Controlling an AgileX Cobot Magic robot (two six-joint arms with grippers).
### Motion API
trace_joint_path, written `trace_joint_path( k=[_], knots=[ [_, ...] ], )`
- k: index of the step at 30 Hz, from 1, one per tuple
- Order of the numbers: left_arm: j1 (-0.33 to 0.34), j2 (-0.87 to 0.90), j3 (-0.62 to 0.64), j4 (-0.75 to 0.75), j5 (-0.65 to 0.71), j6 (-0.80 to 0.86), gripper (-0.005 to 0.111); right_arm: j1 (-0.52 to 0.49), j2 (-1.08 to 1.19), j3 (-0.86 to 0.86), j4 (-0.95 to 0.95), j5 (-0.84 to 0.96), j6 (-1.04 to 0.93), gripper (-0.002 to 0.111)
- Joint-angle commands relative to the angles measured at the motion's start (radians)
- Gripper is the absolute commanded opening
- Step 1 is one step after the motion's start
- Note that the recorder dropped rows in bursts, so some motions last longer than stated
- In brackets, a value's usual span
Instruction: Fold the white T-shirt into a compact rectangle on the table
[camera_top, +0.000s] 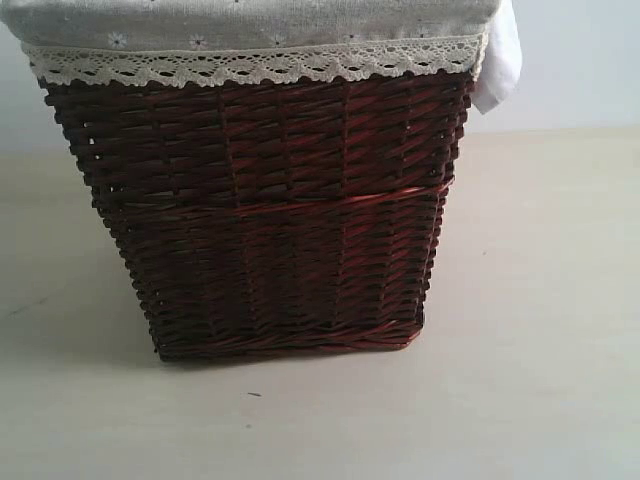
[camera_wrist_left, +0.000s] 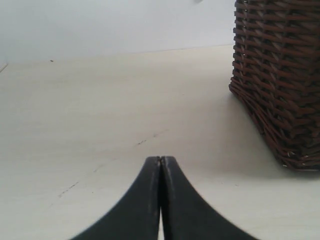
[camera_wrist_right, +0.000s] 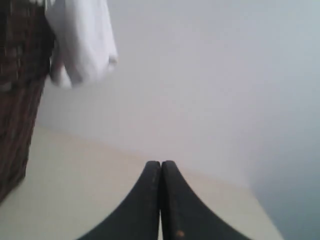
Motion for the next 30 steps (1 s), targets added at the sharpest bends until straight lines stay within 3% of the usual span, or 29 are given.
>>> trace_joint_path(
  k=[1, 5, 11, 13, 15, 18, 21, 27, 30],
  knots=[
    [-0.001, -0.006, 0.0, -0.005, -0.006, -0.003, 0.0, -0.005, -0.005, 0.005, 0.015, -0.357, -0.011, 0.0],
    [-0.001, -0.006, 0.0, -0.005, -0.006, -0.003, 0.0, -0.005, -0.005, 0.005, 0.015, -0.591, 0.029, 0.0],
    [-0.001, -0.006, 0.0, -0.005, -0.006, -0.003, 0.0, -0.005, -0.005, -0.002, 0.018, -0.871, 0.562, 0.0],
    [-0.001, -0.006, 0.0, -0.005, -0.006, -0.003, 0.0, -0.005, -0.005, -0.068, 0.005, -0.845, 0.608, 0.0],
    [-0.001, -0.006, 0.0, -0.005, -0.006, -0.003, 0.0, -0.005, 0.008, -0.179, -0.048, -0.699, 0.624, 0.0],
    [-0.001, -0.006, 0.0, -0.005, -0.006, -0.003, 0.0, -0.005, 0.089, -0.367, -0.247, -0.459, 0.773, 0.002],
    [-0.001, -0.006, 0.0, -0.005, -0.006, -0.003, 0.0, -0.005, 0.209, -0.531, -0.503, -0.338, 1.03, 0.013],
    [-0.001, -0.006, 0.0, -0.005, -0.006, -0.003, 0.0, -0.005, 0.508, -0.789, -1.177, -0.321, 1.639, 0.05],
    [-0.001, -0.006, 0.0, -0.005, -0.006, -0.003, 0.0, -0.005, 0.661, -0.881, -1.492, -0.375, 1.97, 0.054]
  ],
)
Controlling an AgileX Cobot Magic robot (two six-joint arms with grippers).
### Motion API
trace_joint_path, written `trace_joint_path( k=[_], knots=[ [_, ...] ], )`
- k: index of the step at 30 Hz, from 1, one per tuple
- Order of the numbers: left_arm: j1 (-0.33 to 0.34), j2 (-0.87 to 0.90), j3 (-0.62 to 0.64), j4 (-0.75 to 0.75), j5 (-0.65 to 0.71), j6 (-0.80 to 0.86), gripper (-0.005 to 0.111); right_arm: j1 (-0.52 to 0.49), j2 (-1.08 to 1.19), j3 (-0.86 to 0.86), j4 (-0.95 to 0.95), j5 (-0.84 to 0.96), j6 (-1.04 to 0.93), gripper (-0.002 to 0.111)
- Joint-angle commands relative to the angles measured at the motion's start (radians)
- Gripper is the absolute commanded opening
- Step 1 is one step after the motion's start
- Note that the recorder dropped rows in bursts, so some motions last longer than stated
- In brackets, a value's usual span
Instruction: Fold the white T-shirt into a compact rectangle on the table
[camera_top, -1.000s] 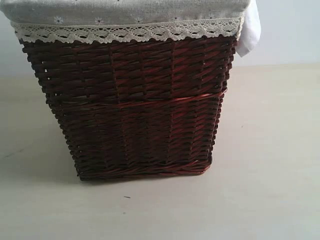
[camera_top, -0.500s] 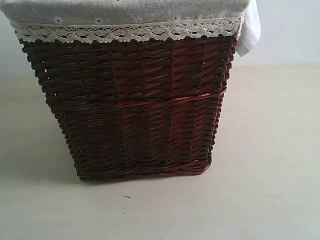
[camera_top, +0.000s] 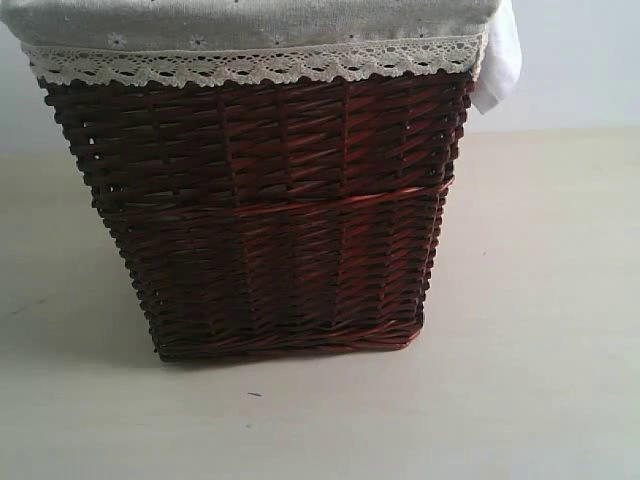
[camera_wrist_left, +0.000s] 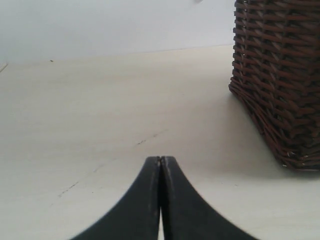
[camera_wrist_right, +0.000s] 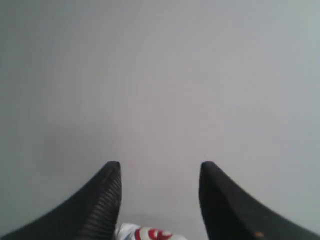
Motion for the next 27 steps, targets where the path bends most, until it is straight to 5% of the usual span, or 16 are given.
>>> trace_joint_path(
  k=[1, 8, 13, 18, 27],
  knots=[
    [-0.001, -0.006, 0.0, -0.005, -0.006, -0.003, 0.0, -0.005, 0.233, -0.137, -0.473, -0.071, 0.483, 0.054],
    [-0.001, -0.006, 0.0, -0.005, -0.006, -0.003, 0.0, -0.005, 0.745, -0.38, -0.473, -0.15, 0.52, 0.054],
    [-0.001, -0.006, 0.0, -0.005, -0.006, -0.003, 0.0, -0.005, 1.023, -0.477, -0.473, -0.001, 0.213, 0.064],
    [-0.001, -0.006, 0.0, -0.003, -0.006, -0.003, 0.0, -0.005, 1.101, -0.481, -0.473, -0.107, -0.2, 0.069],
    [-0.001, -0.006, 0.0, -0.003, -0.006, -0.003, 0.0, -0.005, 1.066, -0.481, -0.473, -0.245, -0.252, 0.069]
  ],
)
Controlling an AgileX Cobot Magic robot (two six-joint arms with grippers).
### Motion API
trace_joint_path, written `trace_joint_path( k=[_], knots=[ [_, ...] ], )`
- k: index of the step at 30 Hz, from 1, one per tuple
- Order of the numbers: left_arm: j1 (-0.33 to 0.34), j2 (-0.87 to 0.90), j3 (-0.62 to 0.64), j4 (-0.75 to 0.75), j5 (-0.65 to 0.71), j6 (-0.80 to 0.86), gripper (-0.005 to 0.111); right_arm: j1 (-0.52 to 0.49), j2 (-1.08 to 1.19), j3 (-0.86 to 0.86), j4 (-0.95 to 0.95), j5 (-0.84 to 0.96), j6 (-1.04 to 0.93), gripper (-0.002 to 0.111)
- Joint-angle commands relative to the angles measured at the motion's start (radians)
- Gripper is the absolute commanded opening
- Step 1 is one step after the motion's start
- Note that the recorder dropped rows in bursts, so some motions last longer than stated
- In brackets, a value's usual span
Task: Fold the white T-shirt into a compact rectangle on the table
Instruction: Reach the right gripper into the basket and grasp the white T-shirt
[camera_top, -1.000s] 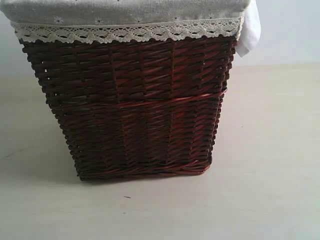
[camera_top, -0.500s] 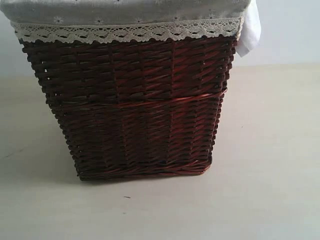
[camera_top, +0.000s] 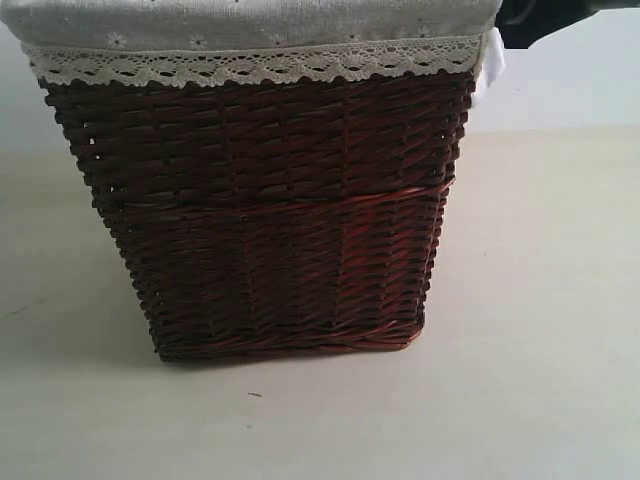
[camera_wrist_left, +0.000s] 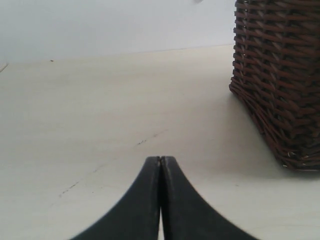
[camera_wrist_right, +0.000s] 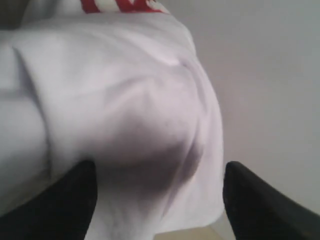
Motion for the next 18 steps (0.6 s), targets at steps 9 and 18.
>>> trace_joint_path(
  k=[9, 18],
  knots=[
    [-0.001, -0.006, 0.0, -0.001, -0.006, -0.003, 0.0, -0.005, 0.038, -0.009, 0.003, 0.082, 0.032, 0.069],
    [-0.001, -0.006, 0.0, -0.001, -0.006, -0.003, 0.0, -0.005, 0.09, -0.013, 0.003, -0.068, 0.001, 0.006]
  ],
)
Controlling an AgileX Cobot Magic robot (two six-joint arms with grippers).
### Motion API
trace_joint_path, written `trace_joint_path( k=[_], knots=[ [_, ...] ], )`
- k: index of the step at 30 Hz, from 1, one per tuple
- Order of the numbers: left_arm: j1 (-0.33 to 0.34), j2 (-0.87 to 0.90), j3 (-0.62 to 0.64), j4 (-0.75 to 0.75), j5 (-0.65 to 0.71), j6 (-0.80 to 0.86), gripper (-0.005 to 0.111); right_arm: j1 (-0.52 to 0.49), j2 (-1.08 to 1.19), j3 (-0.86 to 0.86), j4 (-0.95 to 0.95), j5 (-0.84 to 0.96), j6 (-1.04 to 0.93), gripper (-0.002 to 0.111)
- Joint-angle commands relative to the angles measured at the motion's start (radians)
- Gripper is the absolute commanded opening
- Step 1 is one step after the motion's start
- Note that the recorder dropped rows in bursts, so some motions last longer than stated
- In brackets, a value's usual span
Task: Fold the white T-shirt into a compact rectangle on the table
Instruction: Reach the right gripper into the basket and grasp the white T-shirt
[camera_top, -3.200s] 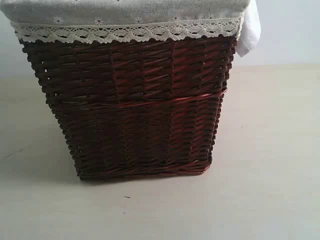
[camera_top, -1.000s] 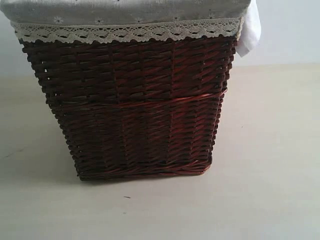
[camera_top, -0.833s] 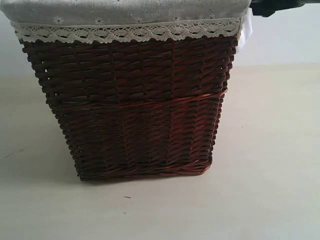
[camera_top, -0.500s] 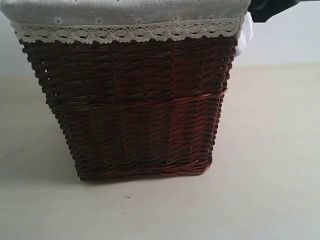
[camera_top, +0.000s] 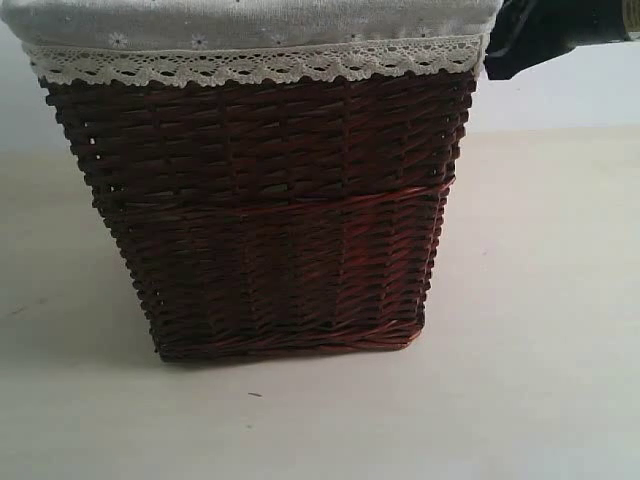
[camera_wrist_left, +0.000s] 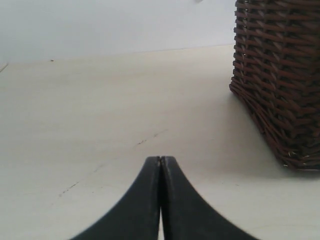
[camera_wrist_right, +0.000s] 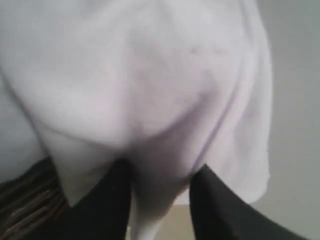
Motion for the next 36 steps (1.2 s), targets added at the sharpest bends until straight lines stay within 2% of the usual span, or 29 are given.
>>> trace_joint_path(
  k=[1, 5, 7, 9, 12, 15, 24, 30, 36],
  knots=[
    [-0.001, -0.006, 0.0, -0.001, -0.006, -0.003, 0.0, -0.002, -0.01, -0.014, 0.003, -0.045, -0.025, 0.0],
    [-0.001, -0.006, 0.0, -0.001, -0.006, -0.003, 0.0, -0.002, -0.104, -0.047, 0.003, 0.04, 0.007, 0.0],
    [-0.001, -0.006, 0.0, -0.001, -0.006, -0.003, 0.0, -0.002, -0.199, -0.068, 0.003, 0.21, 0.063, 0.0],
    [-0.001, -0.006, 0.0, -0.001, -0.006, -0.003, 0.0, -0.002, -0.277, -0.107, 0.003, 0.25, 0.074, 0.0],
    [-0.001, -0.006, 0.0, -0.001, -0.006, -0.003, 0.0, -0.002, -0.337, -0.223, 0.003, 0.243, 0.095, 0.0],
    [-0.001, -0.006, 0.0, -0.001, -0.006, -0.003, 0.0, -0.002, -0.347, -0.381, 0.03, 0.239, 0.248, 0.0],
    [-0.001, -0.006, 0.0, -0.001, -0.006, -0.003, 0.0, -0.002, -0.322, -0.779, 0.03, 0.232, 0.53, 0.0],
    [-0.001, -0.006, 0.0, -0.001, -0.006, -0.003, 0.0, -0.002, -0.322, -0.992, 0.007, 0.272, 0.617, 0.0],
    [-0.001, -0.006, 0.0, -0.001, -0.006, -0.003, 0.0, -0.002, -0.329, -1.111, 0.003, 0.358, 0.614, 0.0]
  ],
)
